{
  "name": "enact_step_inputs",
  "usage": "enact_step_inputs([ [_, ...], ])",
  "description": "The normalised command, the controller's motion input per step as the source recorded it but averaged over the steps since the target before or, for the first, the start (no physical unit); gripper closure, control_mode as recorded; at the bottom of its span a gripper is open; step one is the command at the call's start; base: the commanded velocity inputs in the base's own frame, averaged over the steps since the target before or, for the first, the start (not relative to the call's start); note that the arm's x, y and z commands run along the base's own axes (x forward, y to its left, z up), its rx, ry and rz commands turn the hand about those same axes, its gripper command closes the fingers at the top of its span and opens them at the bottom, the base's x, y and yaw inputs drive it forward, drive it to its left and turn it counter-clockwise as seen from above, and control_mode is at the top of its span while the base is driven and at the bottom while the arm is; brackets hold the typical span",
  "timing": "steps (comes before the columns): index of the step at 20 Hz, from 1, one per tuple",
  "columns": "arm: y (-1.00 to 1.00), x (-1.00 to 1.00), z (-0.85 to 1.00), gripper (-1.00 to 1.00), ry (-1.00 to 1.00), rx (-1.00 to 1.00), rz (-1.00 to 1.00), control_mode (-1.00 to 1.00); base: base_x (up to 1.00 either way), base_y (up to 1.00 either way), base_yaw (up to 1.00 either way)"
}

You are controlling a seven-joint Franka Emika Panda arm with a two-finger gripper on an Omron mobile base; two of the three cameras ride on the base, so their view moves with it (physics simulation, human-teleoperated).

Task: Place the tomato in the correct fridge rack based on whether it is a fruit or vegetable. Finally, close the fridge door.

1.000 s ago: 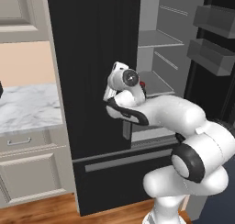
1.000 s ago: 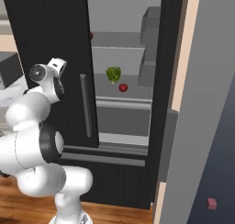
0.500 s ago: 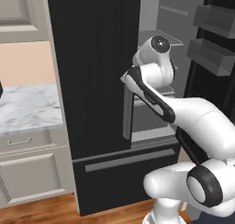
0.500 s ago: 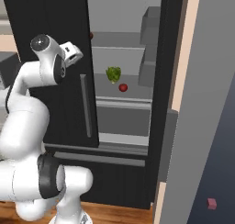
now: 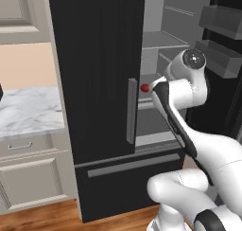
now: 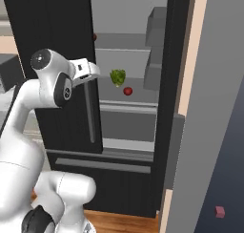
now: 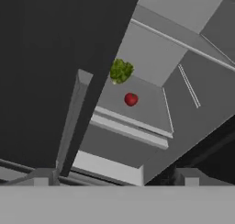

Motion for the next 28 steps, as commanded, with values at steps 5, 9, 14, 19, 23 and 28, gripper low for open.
enact_step_inputs([
  [5,-0.65,-0.84,0.01,-1.00,-0.02,0.30,-0.11,-1.00,0.00,0.00,0.00],
  [9,-0.75,-0.92,0.00,-1.00,0.00,0.50,-0.26,-1.00,0.00,0.00,0.00],
  [14,-0.70,-0.97,0.00,-1.00,0.02,0.50,-0.35,-1.00,0.00,0.00,0.00],
  [19,-0.69,-0.80,0.00,-1.00,0.16,0.46,-0.37,-1.00,0.00,0.00,0.00],
  [23,-0.94,-0.29,0.00,-1.00,0.17,0.45,-0.19,-1.00,0.00,0.00,0.00],
  [28,-1.00,0.00,-0.12,-1.00,0.01,0.36,-0.01,-1.00,0.00,0.00,0.00],
])
